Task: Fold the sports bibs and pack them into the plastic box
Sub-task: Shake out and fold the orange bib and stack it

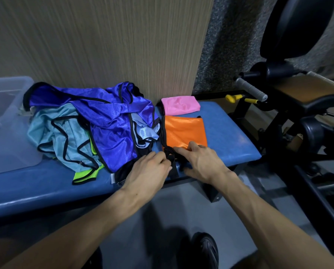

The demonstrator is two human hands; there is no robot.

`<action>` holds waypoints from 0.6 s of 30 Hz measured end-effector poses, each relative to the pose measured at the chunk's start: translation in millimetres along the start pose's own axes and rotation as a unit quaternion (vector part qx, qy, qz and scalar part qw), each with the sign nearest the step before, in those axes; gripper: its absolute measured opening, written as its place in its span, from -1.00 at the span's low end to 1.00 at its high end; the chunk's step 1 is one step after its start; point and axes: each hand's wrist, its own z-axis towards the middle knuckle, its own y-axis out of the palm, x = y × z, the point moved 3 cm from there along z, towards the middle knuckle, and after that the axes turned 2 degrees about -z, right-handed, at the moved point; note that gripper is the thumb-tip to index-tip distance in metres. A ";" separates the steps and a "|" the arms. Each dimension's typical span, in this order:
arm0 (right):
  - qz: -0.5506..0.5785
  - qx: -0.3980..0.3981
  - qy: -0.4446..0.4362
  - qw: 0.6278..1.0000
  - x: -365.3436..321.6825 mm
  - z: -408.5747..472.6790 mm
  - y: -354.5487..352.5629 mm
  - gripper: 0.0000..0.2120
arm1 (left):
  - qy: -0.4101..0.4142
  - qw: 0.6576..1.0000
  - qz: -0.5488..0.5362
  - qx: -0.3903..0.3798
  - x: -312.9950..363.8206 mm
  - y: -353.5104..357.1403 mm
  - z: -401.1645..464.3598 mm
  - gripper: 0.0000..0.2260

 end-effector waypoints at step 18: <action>-0.026 -0.023 0.013 0.999 -4.1 3.0 -2.3 -0.29 | 0.031 0.980 -0.196 -0.008 1.9 24.3 -7.2 -0.61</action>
